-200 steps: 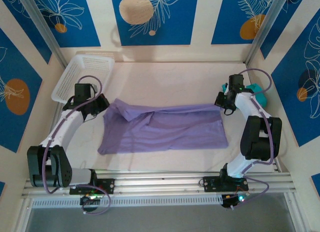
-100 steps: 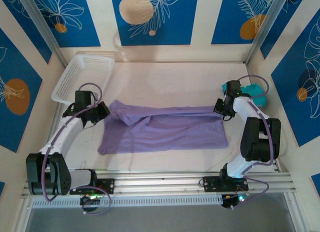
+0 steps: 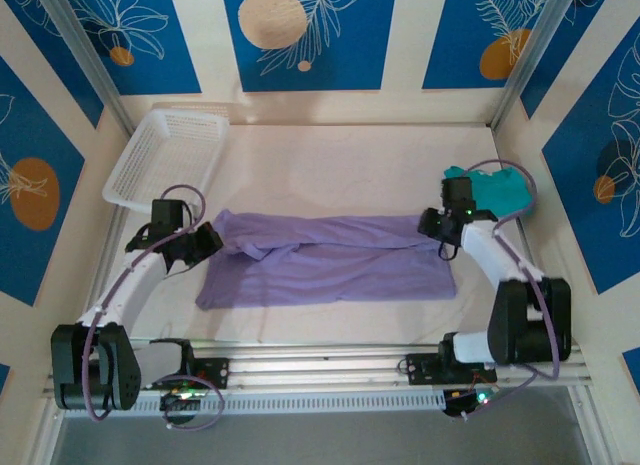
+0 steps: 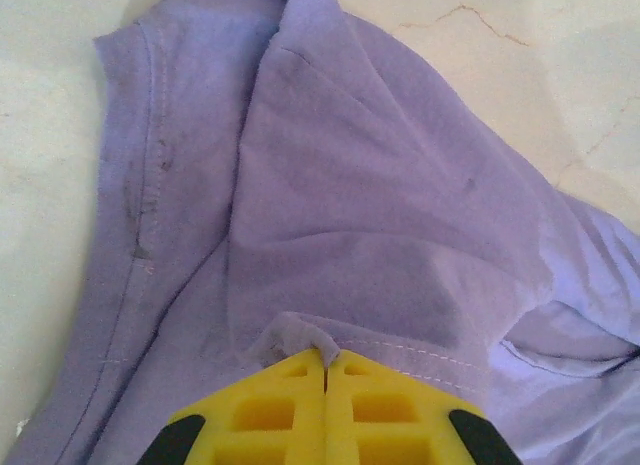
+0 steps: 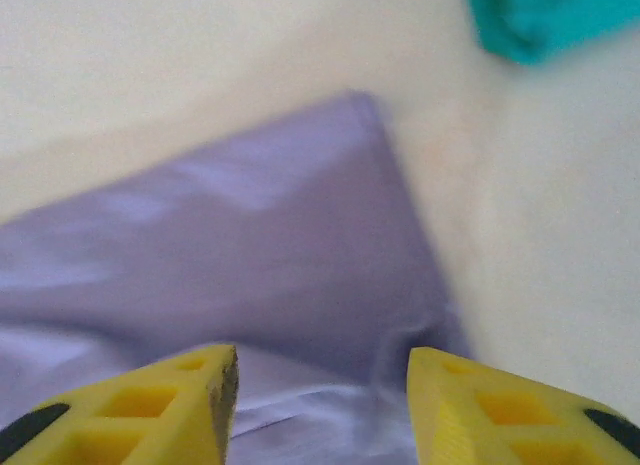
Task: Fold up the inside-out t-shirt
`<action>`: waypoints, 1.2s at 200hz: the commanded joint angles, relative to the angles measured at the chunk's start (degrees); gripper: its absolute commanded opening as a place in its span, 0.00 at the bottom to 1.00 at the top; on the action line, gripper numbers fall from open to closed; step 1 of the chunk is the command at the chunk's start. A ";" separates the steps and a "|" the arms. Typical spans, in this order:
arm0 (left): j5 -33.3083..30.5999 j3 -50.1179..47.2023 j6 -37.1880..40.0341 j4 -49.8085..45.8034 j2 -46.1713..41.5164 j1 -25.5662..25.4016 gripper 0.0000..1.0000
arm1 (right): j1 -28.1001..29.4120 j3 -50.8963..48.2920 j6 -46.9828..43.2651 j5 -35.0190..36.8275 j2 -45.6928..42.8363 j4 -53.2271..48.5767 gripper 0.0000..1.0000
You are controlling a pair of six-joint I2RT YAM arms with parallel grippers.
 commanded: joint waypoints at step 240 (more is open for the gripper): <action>4.96 3.04 -1.18 2.18 1.12 0.71 0.00 | 56.57 26.21 -15.53 20.02 42.30 32.50 0.30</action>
